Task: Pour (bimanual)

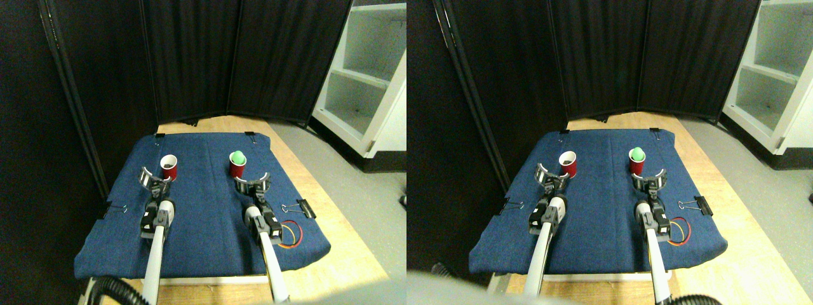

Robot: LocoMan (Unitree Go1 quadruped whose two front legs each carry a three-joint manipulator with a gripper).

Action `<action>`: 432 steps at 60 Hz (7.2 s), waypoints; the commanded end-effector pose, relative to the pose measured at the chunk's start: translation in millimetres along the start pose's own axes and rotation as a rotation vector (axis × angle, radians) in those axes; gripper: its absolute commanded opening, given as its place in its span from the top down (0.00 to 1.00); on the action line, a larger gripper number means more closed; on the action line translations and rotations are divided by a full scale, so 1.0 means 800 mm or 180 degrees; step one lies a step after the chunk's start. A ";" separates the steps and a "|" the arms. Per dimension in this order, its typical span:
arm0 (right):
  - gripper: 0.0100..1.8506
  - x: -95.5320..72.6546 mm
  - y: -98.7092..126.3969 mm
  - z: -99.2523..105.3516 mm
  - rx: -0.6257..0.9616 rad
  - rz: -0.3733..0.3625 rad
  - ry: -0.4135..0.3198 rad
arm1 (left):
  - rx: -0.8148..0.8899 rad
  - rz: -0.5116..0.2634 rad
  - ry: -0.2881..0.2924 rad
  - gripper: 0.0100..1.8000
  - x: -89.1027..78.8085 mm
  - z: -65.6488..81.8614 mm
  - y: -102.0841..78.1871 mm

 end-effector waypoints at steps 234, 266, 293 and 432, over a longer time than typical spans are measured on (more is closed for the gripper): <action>0.48 0.078 -0.012 -0.031 0.0695 -0.0383 -0.0163 | -0.1058 0.0346 0.0550 0.42 0.074 -0.082 0.010; 0.83 0.081 -0.007 -0.027 0.0361 -0.0180 -0.0435 | -0.0794 0.0272 0.0049 0.82 0.076 -0.084 0.003; 0.83 0.079 0.009 -0.026 0.0428 -0.0049 -0.0346 | -0.0786 0.0193 0.0158 0.82 0.075 -0.082 -0.003; 0.83 0.059 0.169 -0.032 -0.0361 0.0693 0.0246 | -0.0734 -0.0116 0.1160 0.82 0.034 -0.098 -0.165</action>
